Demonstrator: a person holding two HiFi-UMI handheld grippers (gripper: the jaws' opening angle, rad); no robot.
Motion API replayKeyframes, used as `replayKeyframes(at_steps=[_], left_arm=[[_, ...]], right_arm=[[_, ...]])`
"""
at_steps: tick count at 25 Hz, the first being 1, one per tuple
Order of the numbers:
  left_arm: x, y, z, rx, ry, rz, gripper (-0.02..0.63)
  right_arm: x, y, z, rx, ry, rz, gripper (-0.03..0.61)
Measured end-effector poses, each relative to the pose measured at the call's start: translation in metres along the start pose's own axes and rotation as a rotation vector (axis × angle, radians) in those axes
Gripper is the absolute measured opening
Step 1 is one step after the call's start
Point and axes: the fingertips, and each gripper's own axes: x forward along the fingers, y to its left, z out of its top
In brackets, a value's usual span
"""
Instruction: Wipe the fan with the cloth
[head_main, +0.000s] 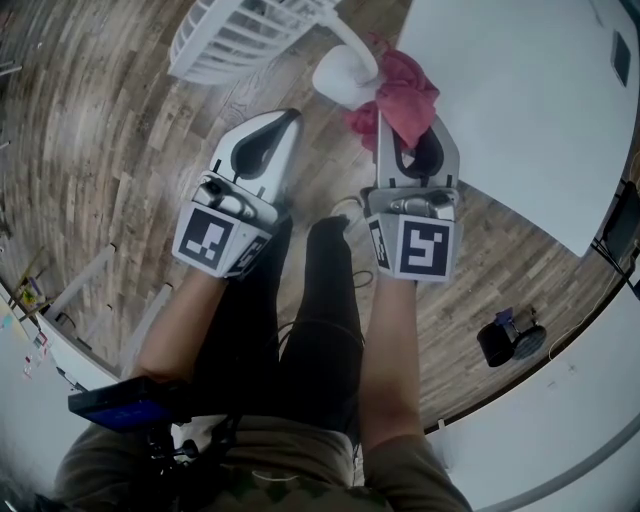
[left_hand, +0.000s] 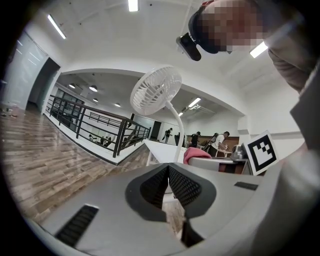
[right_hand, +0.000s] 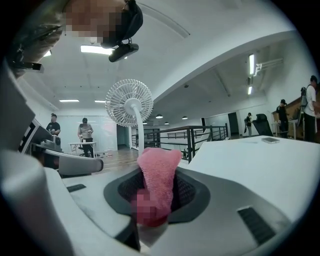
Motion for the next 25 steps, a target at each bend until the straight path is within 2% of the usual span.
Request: replayKeyframes(at_steps=[5,13,17,21,25], left_arm=[[0.001,-0.004,0.004,0.017,-0.008,0.001,0.024],[0.015,-0.012,0.029,0.064,-0.047,-0.004,0.024],[0.022,-0.01,0.039,0.101,-0.058,0.017,0.024],[0.028,-0.01,0.04,0.098,-0.059,0.038,0.025],[0.027,-0.019,0.033,0.088,-0.039,0.041,0.025]], right_arm=[[-0.008,-0.009,-0.004,-0.013,0.017,-0.033,0.13],[-0.018,-0.019,-0.005,-0.027,0.039,-0.103,0.13],[-0.03,-0.021,0.011,-0.073,-0.023,-0.165,0.129],[-0.026,-0.008,0.052,0.018,-0.153,-0.129,0.129],[-0.021,0.007,0.07,0.078,-0.188,-0.057,0.126]])
